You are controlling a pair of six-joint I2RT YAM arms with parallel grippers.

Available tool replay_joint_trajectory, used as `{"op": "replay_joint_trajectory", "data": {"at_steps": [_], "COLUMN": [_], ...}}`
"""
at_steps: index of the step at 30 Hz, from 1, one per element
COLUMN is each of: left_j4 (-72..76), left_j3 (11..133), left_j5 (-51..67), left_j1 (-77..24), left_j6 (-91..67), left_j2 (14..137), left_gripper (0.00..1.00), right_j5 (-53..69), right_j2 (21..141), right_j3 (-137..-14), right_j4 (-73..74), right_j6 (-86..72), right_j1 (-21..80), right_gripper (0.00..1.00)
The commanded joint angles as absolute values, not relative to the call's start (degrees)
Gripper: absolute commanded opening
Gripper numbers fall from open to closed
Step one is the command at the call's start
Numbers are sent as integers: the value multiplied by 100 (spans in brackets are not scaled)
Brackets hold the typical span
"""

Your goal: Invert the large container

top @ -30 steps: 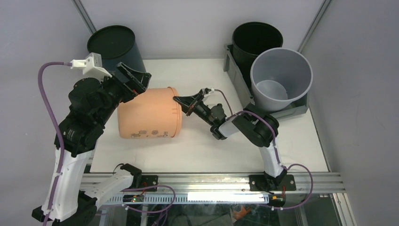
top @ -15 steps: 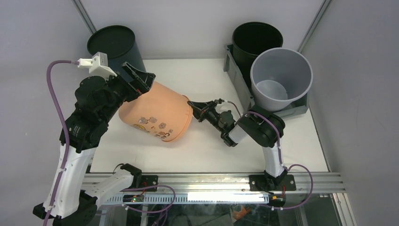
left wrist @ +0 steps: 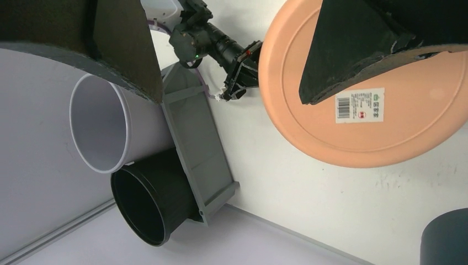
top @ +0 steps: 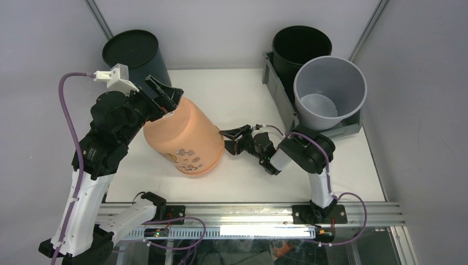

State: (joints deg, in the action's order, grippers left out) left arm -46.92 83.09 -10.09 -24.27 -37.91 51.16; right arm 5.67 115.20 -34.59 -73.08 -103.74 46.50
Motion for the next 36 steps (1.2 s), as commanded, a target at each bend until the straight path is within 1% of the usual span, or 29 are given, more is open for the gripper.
{"op": "replay_joint_trajectory", "data": {"at_steps": [1, 4, 7, 8, 9, 11, 17, 19, 21, 23, 27, 29, 30, 33, 36], "left_j4": [-4439, -4418, -4376, -4365, -4360, -4351, -4320, -4295, -4274, -4212, -4131, -4143, -4138, -4130, -4131], "left_j3": [8281, 8251, 8235, 8223, 8212, 8186, 8150, 8143, 8118, 8038, 7935, 7968, 7986, 8004, 8020], "left_j5": [-773, -665, -580, -560, -536, -511, -579, -559, -537, -521, -448, -372, -335, -333, -355], "left_j1": [-2399, -2399, -2401, -2396, -2397, -2397, -2400, -2396, -2399, -2394, -2399, -2397, -2399, -2403, -2393], "left_j6": [-3755, -3738, -3726, -3724, -3734, -3730, -3730, -3750, -3776, -3811, -3741, -3662, -3637, -3566, -3456], "left_j2": [5140, 5190, 5262, 5279, 5296, 5308, 5315, 5332, 5360, 5342, 5323, 5358, 5369, 5362, 5366], "left_gripper": [99, 99, 99, 99, 99, 99, 99, 99, 99, 99, 99, 99, 99, 99, 99], "right_j5": [744, 848, 884, 881, 879, 827, 547, 385, 127, -49, -58, 154, 262, 607, 995], "right_j2": [11105, 10916, 10540, 10435, 10360, 10281, 10076, 9916, 9707, 9502, 9009, 8712, 8553, 8207, 8365], "right_j3": [-3595, -3737, -4160, -4316, -4487, -4783, -5113, -5237, -5350, -5431, -5365, -5198, -5101, -4930, -5037], "right_j4": [-6998, -6169, -4659, -4143, -3759, -2829, -1773, -1280, -778, -428, -185, -266, -322, -457, -570], "right_j6": [-10122, -9944, -9845, -9061, -8855, -8426, -7790, -7473, -7100, -6758, -6260, -6027, -5951, -5786, -5802], "right_j1": [4711, 4716, 4736, 4745, 4742, 4745, 4752, 4747, 4745, 4738, 4721, 4728, 4726, 4774, 4907], "right_gripper": [57, 62, 63, 68, 68, 74, 79, 83, 89, 91, 91, 90, 85, 74, 65]}}
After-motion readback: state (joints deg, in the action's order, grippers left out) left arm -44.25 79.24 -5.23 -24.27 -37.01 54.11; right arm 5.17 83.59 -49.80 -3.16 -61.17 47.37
